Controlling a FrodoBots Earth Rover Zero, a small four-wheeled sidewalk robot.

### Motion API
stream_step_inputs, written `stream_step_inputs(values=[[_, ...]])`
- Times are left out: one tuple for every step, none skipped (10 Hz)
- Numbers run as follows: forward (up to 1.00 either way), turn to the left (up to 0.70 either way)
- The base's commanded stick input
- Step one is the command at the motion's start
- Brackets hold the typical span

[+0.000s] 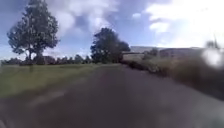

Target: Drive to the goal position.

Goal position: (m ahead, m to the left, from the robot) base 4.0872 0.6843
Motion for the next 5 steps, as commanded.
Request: stream_step_inputs(values=[[1.0,0.0],[1.0,0.0],[1.0,0.0],[1.0,0.0],[1.0,0.0]])
